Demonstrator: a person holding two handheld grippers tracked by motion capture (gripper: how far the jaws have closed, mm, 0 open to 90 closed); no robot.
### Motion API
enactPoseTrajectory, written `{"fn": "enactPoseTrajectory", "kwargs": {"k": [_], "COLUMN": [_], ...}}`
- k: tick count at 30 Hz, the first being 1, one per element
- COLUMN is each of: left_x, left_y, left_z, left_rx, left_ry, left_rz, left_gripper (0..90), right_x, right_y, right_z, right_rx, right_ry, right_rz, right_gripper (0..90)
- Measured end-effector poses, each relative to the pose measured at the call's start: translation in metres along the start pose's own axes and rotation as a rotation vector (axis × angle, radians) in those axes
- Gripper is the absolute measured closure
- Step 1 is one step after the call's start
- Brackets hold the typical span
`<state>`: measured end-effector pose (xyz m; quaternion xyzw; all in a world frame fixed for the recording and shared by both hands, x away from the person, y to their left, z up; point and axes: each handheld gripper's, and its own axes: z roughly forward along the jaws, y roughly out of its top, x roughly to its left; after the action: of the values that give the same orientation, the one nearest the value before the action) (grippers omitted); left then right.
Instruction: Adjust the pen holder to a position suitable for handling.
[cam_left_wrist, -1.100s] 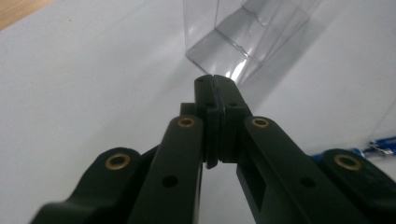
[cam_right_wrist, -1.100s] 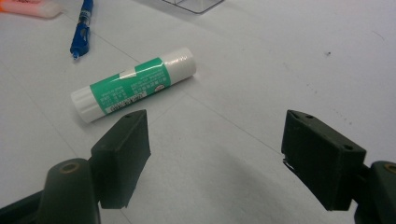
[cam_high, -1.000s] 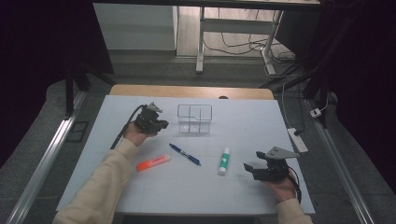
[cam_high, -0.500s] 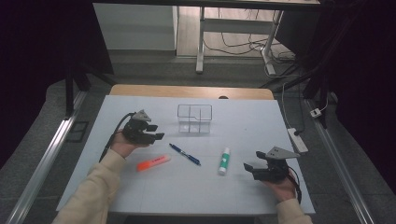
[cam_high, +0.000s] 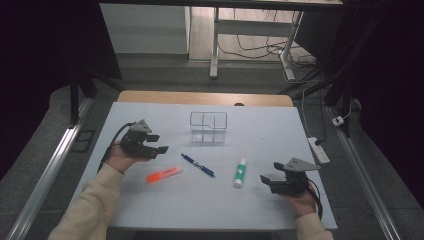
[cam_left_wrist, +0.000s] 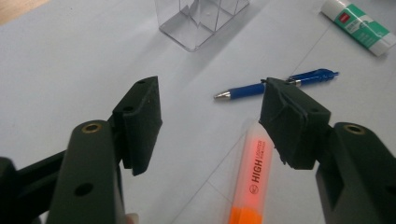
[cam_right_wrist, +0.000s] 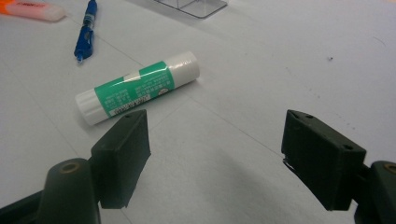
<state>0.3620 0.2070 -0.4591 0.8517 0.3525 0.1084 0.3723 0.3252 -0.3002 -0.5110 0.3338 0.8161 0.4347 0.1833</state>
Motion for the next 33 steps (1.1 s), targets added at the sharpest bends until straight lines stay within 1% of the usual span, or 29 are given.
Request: {"fn": "enactPoseTrajectory", "kwargs": {"k": [2, 3, 4, 6, 11, 12, 16, 21, 25, 29, 33], "left_x": [0.000, 0.000, 0.000, -0.001, -0.002, -0.003, -0.005, -0.007, -0.011, -0.017, -0.022], "left_y": [-0.002, -0.002, -0.003, -0.004, -0.006, -0.006, -0.007, -0.008, -0.007, -0.003, 0.002], "left_z": [0.000, 0.000, 0.001, 0.001, -0.001, -0.002, -0.004, -0.005, -0.003, 0.001, 0.005], "left_rx": [0.022, 0.037, 0.046, 0.057, 0.072, 0.074, 0.089, 0.118, 0.127, 0.143, 0.140], "left_ry": [-0.006, -0.006, -0.007, -0.011, -0.017, -0.017, -0.026, -0.044, -0.041, -0.036, -0.049], "left_rz": [0.003, 0.012, 0.014, 0.017, 0.026, 0.028, 0.047, 0.078, 0.104, 0.142, 0.185], "left_gripper": [36.0, 35.5, 35.1, 34.3, 33.0, 32.7, 31.9, 31.0, 31.0, 31.0, 31.1], "right_x": [0.000, 0.000, 0.000, 0.001, 0.001, 0.001, 0.001, 0.002, 0.001, 0.002, 0.002], "right_y": [0.000, -0.001, -0.001, -0.001, -0.001, -0.001, -0.001, -0.001, -0.002, -0.001, 0.000], "right_z": [0.000, 0.001, 0.001, 0.000, 0.000, 0.000, -0.002, -0.003, -0.002, -0.001, 0.001], "right_rx": [0.006, 0.005, 0.011, 0.005, 0.008, 0.005, 0.000, 0.005, 0.003, 0.006, 0.004], "right_ry": [0.000, -0.002, -0.002, -0.010, -0.010, -0.004, 0.002, -0.002, 0.005, 0.008, 0.011], "right_rz": [-0.005, -0.004, -0.007, -0.008, -0.010, -0.011, -0.015, -0.017, -0.016, -0.020, -0.023], "right_gripper": [23.2, 23.2, 23.2, 23.2, 23.2, 23.2, 23.2, 23.2, 23.2, 23.2, 23.2]}}
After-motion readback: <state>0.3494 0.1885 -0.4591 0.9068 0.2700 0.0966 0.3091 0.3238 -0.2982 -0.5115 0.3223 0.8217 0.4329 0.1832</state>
